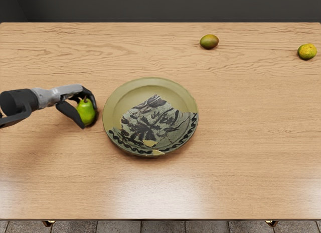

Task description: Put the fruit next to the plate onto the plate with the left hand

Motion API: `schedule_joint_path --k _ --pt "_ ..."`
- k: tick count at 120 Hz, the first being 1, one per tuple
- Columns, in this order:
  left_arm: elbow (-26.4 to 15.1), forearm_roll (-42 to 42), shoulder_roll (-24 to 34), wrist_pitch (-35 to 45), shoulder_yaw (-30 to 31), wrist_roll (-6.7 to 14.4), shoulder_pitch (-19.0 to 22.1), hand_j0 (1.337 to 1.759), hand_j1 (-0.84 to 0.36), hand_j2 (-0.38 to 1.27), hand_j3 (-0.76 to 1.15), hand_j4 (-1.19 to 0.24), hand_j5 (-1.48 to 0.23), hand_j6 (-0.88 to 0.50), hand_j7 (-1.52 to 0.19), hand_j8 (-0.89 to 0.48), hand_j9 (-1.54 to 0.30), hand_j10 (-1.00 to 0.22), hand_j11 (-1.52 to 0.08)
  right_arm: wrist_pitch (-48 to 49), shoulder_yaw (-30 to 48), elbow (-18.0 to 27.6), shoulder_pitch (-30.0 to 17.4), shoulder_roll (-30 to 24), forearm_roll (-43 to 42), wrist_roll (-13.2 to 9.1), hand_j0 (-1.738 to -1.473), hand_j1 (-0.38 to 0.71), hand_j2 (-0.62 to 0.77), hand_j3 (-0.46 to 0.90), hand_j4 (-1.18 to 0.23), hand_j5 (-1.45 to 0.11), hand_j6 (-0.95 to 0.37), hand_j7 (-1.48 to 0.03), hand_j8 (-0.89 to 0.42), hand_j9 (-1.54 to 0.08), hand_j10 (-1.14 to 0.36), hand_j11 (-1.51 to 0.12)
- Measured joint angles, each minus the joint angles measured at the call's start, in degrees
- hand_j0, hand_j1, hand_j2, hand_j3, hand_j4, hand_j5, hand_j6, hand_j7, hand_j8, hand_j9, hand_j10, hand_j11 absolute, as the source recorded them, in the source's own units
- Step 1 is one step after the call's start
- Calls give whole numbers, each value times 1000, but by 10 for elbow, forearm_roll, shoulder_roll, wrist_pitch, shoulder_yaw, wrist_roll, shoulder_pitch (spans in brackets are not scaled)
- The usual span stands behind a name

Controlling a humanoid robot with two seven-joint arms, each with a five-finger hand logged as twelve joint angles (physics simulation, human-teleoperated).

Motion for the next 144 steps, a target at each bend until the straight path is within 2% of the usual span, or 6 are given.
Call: schedule_joint_path --k 28,30,66,82,122,144 --pt "-8 0 17 -36 -22 2 -12 1655 -241 491 0 -688 -938 -436 -919 -360 -930 -474 -926 0 0 0 0 0 0 0 -1658 -317 -6 0 -26 -35 -26 -35 -26 -35 -26 -35" --pt "-8 0 17 -39 -25 2 -13 1656 -252 567 0 -687 -943 -429 -921 -354 -933 -470 -928 0 0 0 0 0 0 0 -1658 -317 -6 0 -26 -35 -26 -35 -26 -35 -26 -35" --pt "-10 -28 32 -93 -40 9 -73 1656 -245 521 0 -689 -999 -429 -957 -345 -974 -475 -954 0 0 1 1 0 0 0 -1658 -317 -6 0 -26 -35 -26 -35 -26 -35 -26 -35" --pt "-10 -56 33 -123 -40 16 -104 1655 -319 678 0 -684 -1018 -403 -971 -317 -984 -454 -961 0 0 3 1 0 0 0 -1658 -317 -6 0 -26 -35 -26 -35 -26 -35 -26 -35" --pt "-10 -106 25 -177 -41 26 -149 1654 -339 667 0 -689 -1052 -375 -1011 -288 -1005 -440 -987 0 0 4 1 0 0 0 -1658 -317 -6 0 -26 -35 -26 -35 -26 -35 -26 -35" --pt "-10 -121 -1 -185 -40 36 -167 1655 -262 560 0 -706 -1051 -418 -1018 -326 -1009 -485 -997 0 0 4 1 0 0 0 -1658 -317 -6 0 -26 -34 -26 -34 -26 -34 -26 -34"
